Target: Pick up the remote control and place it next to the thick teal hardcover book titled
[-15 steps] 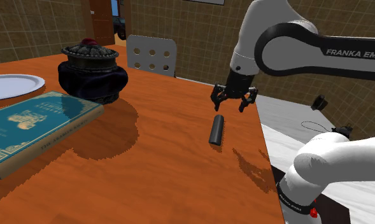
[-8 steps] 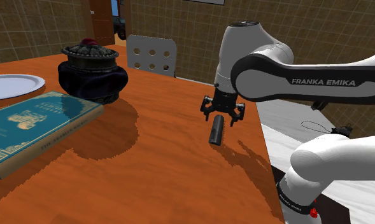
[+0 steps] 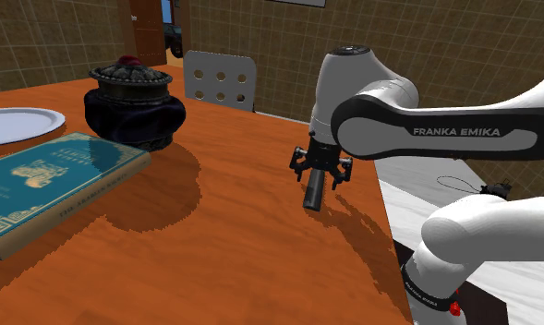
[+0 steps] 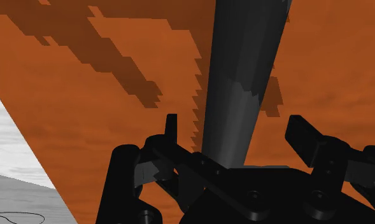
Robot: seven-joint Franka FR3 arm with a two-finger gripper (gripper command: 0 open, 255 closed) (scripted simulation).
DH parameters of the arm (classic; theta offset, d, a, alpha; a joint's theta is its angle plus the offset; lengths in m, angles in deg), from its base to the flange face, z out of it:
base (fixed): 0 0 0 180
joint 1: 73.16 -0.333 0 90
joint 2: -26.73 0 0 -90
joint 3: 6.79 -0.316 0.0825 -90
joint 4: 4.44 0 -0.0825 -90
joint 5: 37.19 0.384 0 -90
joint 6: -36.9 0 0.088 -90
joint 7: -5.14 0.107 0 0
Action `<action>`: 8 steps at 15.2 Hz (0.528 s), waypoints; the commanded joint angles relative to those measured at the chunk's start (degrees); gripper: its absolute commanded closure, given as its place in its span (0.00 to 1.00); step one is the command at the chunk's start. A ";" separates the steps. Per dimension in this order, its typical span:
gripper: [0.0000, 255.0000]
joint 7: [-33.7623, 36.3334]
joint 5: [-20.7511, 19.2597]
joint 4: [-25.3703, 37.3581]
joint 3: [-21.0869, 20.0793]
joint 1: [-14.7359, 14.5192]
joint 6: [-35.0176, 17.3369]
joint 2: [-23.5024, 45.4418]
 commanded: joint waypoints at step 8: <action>1.00 0.10 0.07 -0.05 -0.11 -0.05 -0.06 0.00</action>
